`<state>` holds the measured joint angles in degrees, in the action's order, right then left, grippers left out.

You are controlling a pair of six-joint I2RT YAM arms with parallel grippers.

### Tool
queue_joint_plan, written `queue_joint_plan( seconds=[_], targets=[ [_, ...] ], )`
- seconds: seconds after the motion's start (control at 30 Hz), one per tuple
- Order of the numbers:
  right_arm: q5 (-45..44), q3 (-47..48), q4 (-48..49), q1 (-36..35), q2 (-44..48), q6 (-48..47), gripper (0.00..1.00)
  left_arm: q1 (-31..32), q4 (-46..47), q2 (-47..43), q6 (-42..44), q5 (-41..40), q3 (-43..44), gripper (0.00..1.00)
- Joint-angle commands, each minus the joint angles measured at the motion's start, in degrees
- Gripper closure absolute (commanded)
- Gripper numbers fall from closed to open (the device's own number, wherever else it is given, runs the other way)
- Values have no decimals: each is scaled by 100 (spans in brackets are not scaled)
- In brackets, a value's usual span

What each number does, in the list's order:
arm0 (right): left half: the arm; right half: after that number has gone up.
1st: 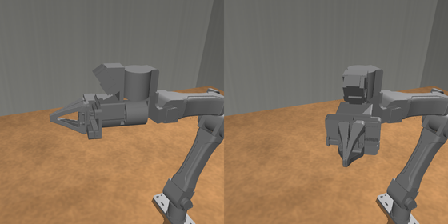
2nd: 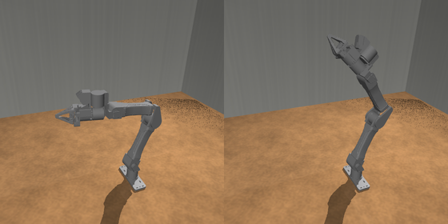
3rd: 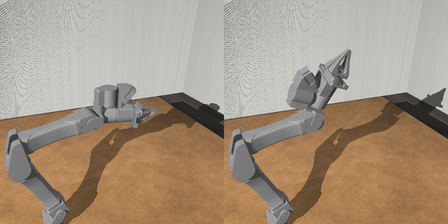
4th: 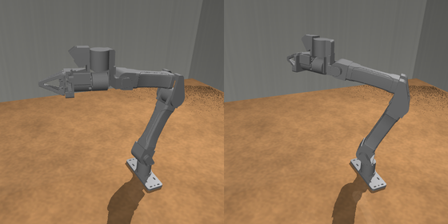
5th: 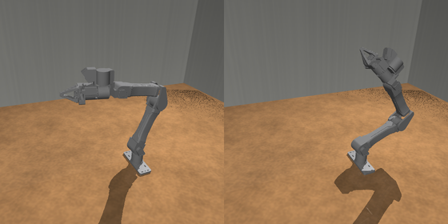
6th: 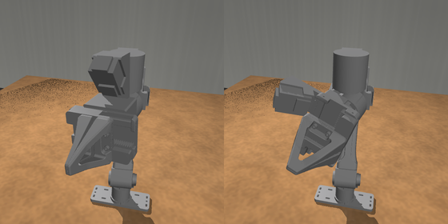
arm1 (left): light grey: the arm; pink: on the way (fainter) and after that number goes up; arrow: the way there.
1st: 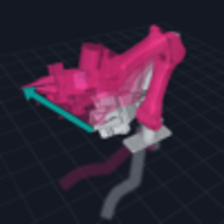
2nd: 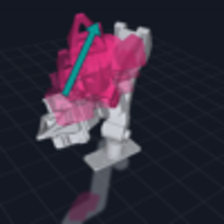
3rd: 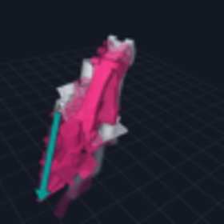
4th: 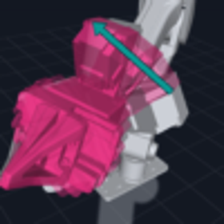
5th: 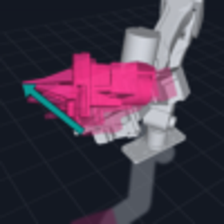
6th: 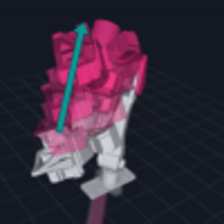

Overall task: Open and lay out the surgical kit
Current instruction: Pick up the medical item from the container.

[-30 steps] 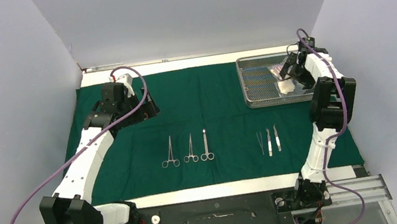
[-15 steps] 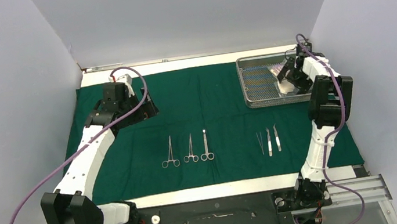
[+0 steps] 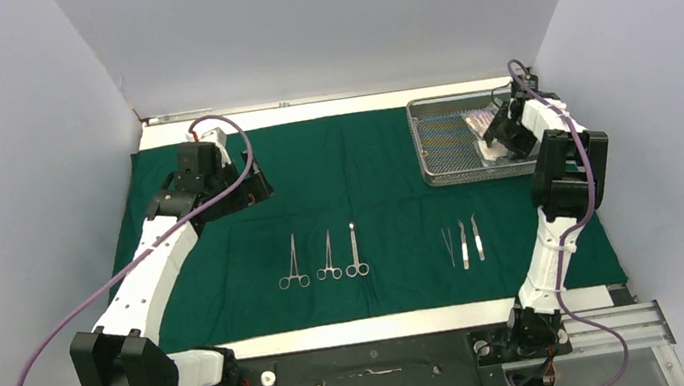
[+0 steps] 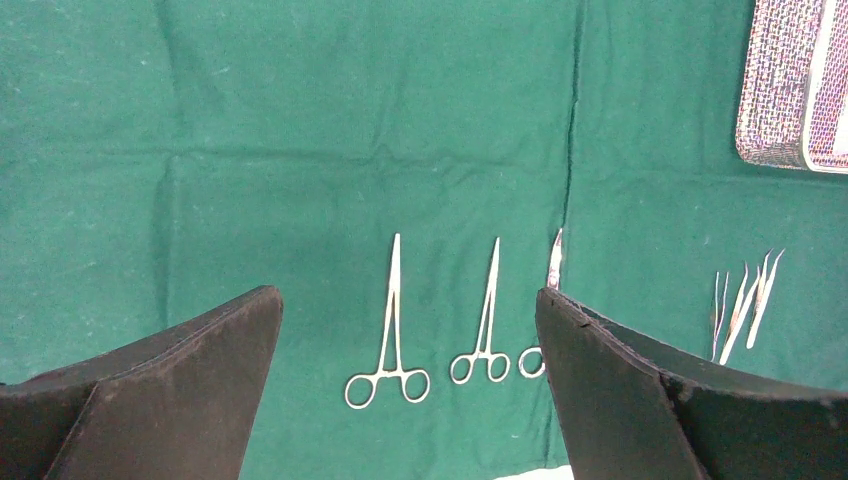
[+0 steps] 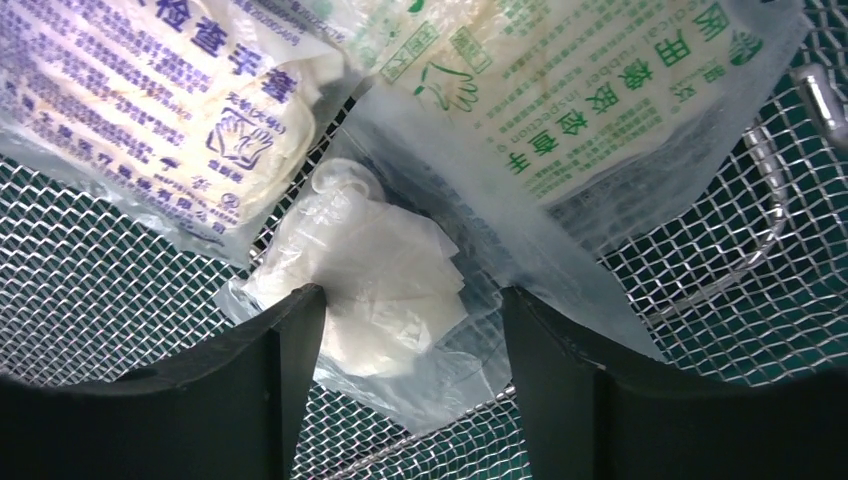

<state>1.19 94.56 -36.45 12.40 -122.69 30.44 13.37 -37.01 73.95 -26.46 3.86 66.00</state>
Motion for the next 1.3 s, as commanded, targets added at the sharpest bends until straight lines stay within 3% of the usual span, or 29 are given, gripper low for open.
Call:
queue_joint_plan(
  seconds=[0.0, 0.5, 0.77, 0.93, 1.13, 1.27],
  targets=[
    [-75, -200, 141, 8, 17, -127, 43, -42, 277, -140, -94, 108, 63, 4],
    [892, -406, 903, 16, 868, -259, 76, -42, 388, -117, -149, 381, 55, 4],
    [1601, -563, 1257, -1, 1456, -123, 76, -39, 612, -90, -193, 897, 76, 4],
    [2399, -907, 1686, -98, 2019, 21, 76, -36, 1201, 23, -493, 1878, -45, 4],
    [2610, -1374, 2016, -1125, 2815, 143, 76, -35, 2727, -72, -1365, 2583, -512, 4],
    [2639, -1553, 2306, -1909, 3091, 329, 76, -39, 2617, -69, -1411, 2315, -367, 4]
  ],
)
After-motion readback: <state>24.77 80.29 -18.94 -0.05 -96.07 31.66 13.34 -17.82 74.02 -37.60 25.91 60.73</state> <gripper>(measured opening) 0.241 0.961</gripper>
